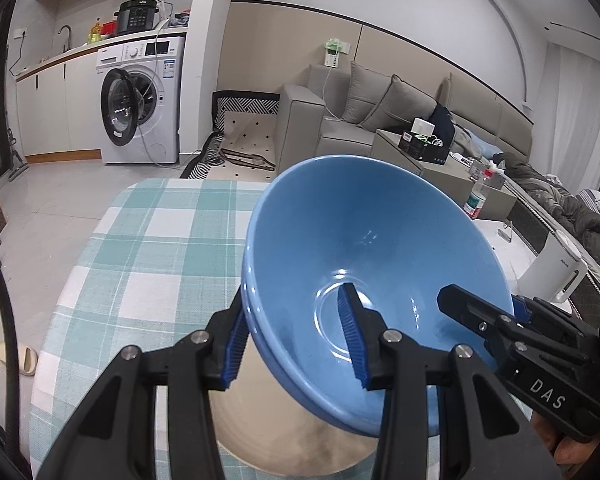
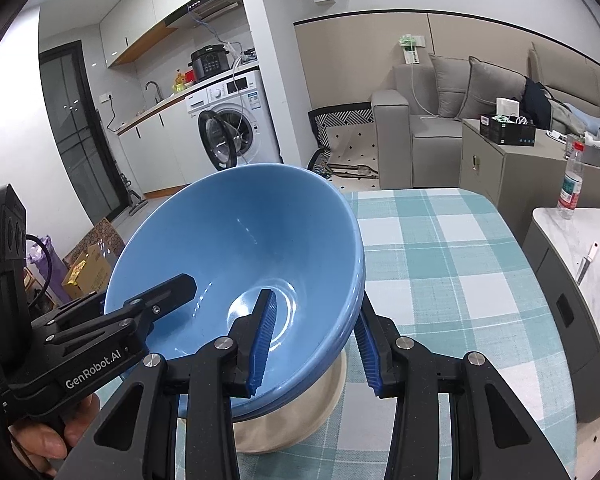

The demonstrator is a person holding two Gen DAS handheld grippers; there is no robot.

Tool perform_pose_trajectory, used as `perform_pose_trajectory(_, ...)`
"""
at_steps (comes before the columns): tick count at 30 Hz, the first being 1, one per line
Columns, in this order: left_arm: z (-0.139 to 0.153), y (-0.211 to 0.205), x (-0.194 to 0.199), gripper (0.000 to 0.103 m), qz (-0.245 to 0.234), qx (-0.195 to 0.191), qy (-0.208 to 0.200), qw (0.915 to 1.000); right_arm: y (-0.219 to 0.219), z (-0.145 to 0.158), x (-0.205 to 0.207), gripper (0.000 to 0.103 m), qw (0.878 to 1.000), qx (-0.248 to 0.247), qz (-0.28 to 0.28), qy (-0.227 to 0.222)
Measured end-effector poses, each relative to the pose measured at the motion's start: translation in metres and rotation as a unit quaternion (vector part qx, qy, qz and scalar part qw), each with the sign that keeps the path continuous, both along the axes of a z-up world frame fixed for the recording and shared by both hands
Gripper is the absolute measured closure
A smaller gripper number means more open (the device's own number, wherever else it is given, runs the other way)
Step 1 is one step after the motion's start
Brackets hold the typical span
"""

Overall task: Organize plates and bowls
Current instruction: 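Carry the nested bowls over the stack of cream plates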

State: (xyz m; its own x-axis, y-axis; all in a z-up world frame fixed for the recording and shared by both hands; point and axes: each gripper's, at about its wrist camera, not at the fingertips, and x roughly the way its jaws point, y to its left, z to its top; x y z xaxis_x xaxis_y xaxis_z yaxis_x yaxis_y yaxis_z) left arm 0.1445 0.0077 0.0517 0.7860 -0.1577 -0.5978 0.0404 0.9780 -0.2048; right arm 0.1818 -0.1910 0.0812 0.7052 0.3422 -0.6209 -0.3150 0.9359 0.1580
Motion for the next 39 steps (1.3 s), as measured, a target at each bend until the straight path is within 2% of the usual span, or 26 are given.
perform_pose_trajectory(11, -0.028, 0.017, 0.013, 0.062, 0.027, 0.004, 0.022, 0.9994, 0.020, -0.026, 0.022, 0.063, 1.000, -0.012, 0.015, 0.024)
perform_pose_trajectory(21, -0.042, 0.022, 0.023, 0.061, 0.044, 0.010, 0.035, 0.9984, 0.028, -0.045, 0.035, 0.063, 0.999, -0.015, 0.025, 0.044)
perform_pose_trajectory(30, -0.055, 0.023, 0.032, 0.060, 0.043, 0.012, 0.053, 0.9976, 0.032, -0.060, 0.048, 0.063, 0.998, -0.020, 0.024, 0.064)
perform_pose_trajectory(39, -0.058, 0.026, 0.037, 0.059, 0.042, 0.014, 0.054, 0.9975, 0.035, -0.064, 0.057, 0.062, 0.997, -0.021, 0.028, 0.066)
